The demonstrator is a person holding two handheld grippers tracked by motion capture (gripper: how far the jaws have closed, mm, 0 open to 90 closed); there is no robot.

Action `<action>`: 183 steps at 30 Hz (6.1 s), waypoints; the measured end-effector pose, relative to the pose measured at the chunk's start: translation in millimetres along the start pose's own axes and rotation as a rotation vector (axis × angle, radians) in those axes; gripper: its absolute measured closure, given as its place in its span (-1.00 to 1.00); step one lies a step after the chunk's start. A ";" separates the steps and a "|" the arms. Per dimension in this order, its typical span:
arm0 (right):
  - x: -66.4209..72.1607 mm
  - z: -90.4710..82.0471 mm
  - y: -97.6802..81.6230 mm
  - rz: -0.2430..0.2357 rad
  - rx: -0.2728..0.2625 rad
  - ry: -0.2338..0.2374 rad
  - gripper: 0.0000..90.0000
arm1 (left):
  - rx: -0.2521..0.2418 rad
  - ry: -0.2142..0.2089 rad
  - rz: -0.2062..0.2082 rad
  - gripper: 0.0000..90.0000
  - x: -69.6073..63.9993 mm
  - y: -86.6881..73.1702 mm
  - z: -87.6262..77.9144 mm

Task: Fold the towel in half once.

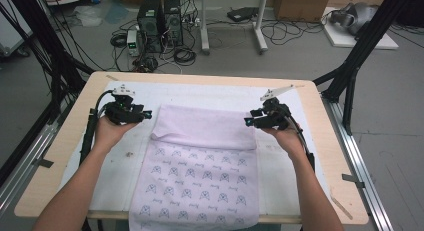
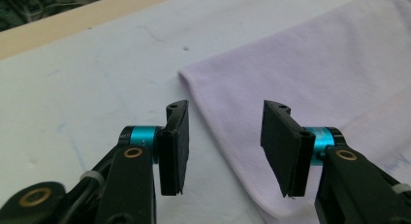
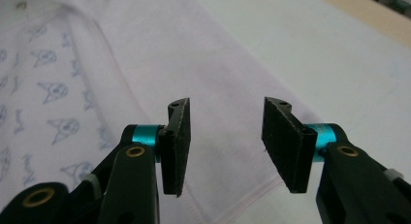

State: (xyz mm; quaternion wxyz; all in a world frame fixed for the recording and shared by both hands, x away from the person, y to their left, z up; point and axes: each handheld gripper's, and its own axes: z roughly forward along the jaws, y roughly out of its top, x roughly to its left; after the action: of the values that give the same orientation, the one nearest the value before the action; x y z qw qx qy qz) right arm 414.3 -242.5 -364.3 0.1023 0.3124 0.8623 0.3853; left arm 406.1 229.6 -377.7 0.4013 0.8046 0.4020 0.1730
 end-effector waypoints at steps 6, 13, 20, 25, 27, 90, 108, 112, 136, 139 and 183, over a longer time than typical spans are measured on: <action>18.0 4.9 -23.8 0.000 0.014 0.040 0.18 | -0.006 -0.088 0.060 0.16 -24.6 -18.9 -1.5; 25.9 12.8 -48.8 0.024 0.045 0.058 0.16 | 0.048 -0.174 0.082 0.10 -37.4 -39.6 8.1; 28.6 27.0 -66.6 0.028 0.122 0.039 0.35 | 0.114 -0.177 0.110 0.42 -41.0 -47.5 21.8; 30.8 24.1 -65.0 0.005 0.136 0.085 0.87 | 0.112 -0.173 0.130 0.97 -40.9 -47.4 17.5; 33.1 21.2 -64.4 -0.001 0.130 0.093 0.90 | 0.082 -0.173 0.122 0.99 -40.6 -46.0 10.1; 71.1 -39.7 -69.3 -0.042 -0.059 0.066 0.09 | -0.024 -0.131 0.188 0.21 -78.6 -71.8 -57.4; 0.6 37.9 -70.0 0.078 0.044 -0.052 -0.24 | 0.061 0.068 -0.076 -0.08 -13.6 -43.7 51.8; 0.8 39.2 -67.6 0.054 0.043 -0.009 0.67 | 0.042 -0.002 -0.050 0.72 -15.4 -43.2 52.2; -29.7 6.0 34.6 0.012 -0.037 -0.170 0.19 | -0.050 0.103 -0.004 0.29 17.3 43.4 9.7; -21.3 4.3 21.5 0.003 -0.023 -0.145 0.16 | -0.041 0.093 -0.018 0.19 16.1 23.2 7.9; 68.7 12.1 -92.9 -0.031 0.036 0.085 0.88 | -0.005 -0.103 0.084 0.92 -62.0 -100.3 -21.4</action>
State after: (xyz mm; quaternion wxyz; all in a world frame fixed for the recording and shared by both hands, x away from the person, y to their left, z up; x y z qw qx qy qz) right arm 322.7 -240.1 -435.8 0.0659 0.2842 0.8773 0.3811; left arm 304.0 227.3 -440.5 0.4157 0.8278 0.3461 0.1489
